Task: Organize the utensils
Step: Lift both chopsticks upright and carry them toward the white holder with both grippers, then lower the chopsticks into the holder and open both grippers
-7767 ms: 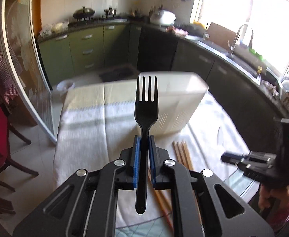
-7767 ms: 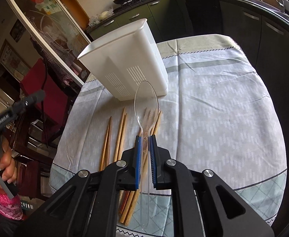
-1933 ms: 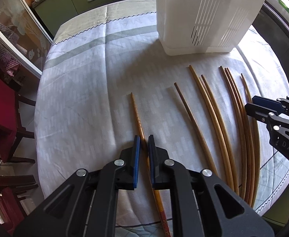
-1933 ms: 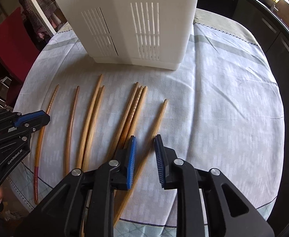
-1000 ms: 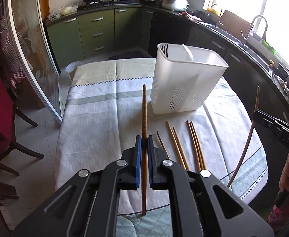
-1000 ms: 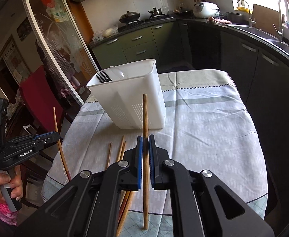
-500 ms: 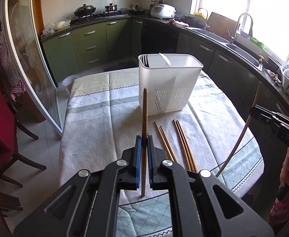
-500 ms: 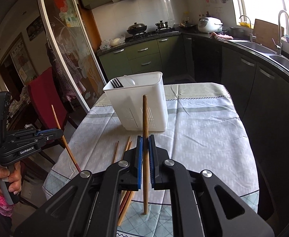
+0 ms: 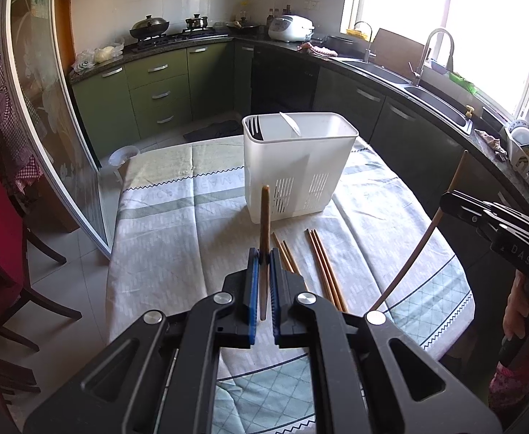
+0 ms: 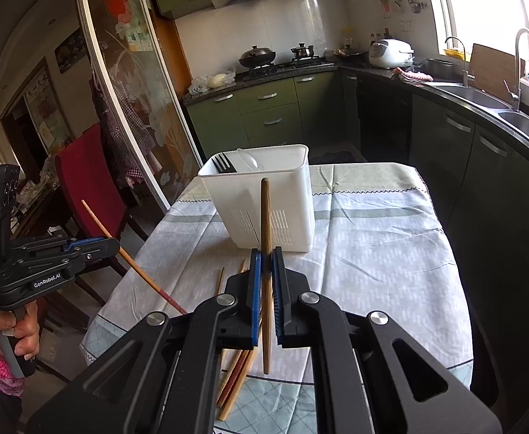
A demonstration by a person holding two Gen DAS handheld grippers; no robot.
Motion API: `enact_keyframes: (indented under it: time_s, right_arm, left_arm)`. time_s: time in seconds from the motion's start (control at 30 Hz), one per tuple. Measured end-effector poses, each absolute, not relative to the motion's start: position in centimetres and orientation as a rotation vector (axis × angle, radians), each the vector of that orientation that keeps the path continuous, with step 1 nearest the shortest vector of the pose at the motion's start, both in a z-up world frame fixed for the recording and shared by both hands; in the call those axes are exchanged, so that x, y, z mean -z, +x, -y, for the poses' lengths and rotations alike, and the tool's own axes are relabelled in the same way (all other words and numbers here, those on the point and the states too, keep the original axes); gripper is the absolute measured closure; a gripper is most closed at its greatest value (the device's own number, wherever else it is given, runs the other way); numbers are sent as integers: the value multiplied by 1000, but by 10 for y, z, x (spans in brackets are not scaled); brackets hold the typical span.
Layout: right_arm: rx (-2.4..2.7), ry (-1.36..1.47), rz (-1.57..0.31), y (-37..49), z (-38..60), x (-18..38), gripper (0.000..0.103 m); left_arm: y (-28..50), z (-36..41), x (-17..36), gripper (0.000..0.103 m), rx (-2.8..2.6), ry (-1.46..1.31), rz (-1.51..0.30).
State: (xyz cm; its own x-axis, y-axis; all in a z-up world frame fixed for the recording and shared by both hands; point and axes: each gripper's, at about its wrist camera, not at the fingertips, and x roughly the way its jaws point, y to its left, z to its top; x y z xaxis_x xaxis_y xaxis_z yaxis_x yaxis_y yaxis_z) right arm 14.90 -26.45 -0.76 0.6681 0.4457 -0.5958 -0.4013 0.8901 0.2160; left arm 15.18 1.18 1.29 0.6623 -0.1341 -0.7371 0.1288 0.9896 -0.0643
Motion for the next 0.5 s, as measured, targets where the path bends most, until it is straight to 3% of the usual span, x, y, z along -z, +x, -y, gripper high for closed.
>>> enact_keyframes:
  time_s: [0.5]
  right_arm:
    - [-526, 79, -628, 169, 259, -46, 96]
  left_arm:
    - [173, 2, -79, 97, 203, -5, -739]
